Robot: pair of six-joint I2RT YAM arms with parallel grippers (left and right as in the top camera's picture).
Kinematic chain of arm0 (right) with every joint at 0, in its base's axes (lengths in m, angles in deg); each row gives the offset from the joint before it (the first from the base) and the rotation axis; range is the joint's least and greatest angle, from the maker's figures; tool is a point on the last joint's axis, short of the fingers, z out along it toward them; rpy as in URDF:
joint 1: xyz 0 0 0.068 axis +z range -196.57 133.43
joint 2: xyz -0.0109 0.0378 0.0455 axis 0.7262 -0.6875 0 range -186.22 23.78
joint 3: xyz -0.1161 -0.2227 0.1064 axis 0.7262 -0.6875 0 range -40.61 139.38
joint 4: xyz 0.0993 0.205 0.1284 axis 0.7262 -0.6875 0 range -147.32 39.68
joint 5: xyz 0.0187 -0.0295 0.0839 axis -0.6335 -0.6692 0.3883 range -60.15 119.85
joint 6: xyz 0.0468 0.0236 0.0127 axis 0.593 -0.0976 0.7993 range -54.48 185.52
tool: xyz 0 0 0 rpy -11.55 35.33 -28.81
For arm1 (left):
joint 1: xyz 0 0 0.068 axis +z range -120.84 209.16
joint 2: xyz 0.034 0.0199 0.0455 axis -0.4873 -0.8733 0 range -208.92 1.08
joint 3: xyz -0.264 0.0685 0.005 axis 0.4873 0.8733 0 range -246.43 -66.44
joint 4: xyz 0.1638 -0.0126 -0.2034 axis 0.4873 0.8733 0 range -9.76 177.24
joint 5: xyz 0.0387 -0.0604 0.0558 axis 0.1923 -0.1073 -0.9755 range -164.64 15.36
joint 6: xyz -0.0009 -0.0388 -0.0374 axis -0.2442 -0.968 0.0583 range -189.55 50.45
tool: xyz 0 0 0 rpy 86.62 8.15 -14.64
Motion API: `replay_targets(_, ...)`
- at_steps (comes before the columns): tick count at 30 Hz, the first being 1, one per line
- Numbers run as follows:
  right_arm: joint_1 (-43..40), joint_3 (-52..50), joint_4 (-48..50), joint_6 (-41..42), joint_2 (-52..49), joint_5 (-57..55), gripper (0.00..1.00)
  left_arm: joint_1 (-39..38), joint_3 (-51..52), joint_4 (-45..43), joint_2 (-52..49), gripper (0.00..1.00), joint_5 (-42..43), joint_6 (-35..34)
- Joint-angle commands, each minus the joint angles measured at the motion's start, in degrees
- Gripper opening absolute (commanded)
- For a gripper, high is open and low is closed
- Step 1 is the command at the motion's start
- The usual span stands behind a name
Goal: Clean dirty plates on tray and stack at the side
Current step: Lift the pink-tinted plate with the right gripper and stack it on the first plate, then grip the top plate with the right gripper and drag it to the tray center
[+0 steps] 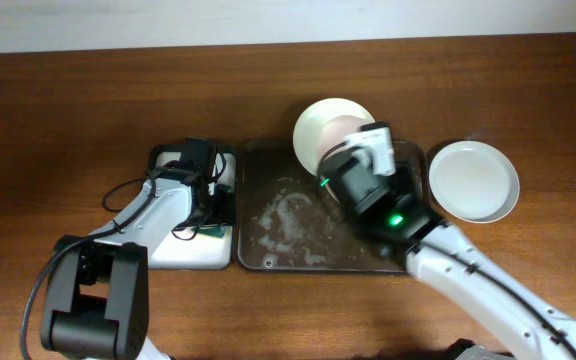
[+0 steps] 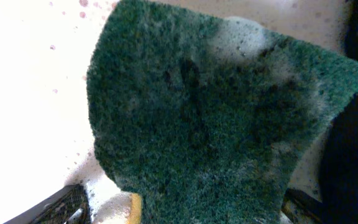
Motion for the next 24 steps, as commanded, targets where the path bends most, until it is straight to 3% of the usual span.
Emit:
replay_targets(1, -12.4, 1.2, -0.9, 8.1, 1.4, 15.3, 0.04, -0.3, 0.6, -0.1, 1.0, 0.82, 0.9, 0.0)
replay_targets(6, -37.5, 1.2, -1.1, 9.7, 0.2, 35.4, 0.04, -0.3, 0.6, -0.2, 1.0, 0.82, 1.0, 0.0)
replay_targets(12, -58.3, 1.2, 1.4, 9.7, -7.4, 48.4, 0.04, -0.3, 0.6, -0.2, 1.0, 0.82, 1.0, 0.0)
replay_targets(15, -61.8, 1.2, 1.5, 9.7, -10.6, 50.3, 0.04, -0.3, 0.6, -0.2, 1.0, 0.82, 1.0, 0.0)
replay_targets(16, -62.3, 1.2, 2.3, 9.7, -10.9, 50.9, 0.12, -0.3, 0.6, -0.2, 1.0, 0.82, 1.0, 0.0)
replay_targets(17, -62.4, 1.2, 4.3, 9.3, -10.9, 55.5, 0.33, -0.3, 0.6, -0.2, 1.0, 0.82, 1.0, 0.0)
replay_targets(18, -62.3, 1.2, 6.3, 7.4, -10.9, 62.1, 0.41, -0.3, 0.6, -0.2, 1.0, 0.82, 1.0, 0.0)
replay_targets(20, -59.7, 1.2, 11.5, 3.7, -10.9, 79.8, 0.44, -0.3, 0.6, -0.2, 1.0, 0.82, 1.0, 0.0)
replay_targets(24, -48.1, 1.6, 11.6, -3.0, -10.9, 76.2, 0.5, -0.3, 0.6, -0.2, 1.0, 0.82, 0.9, 0.0)
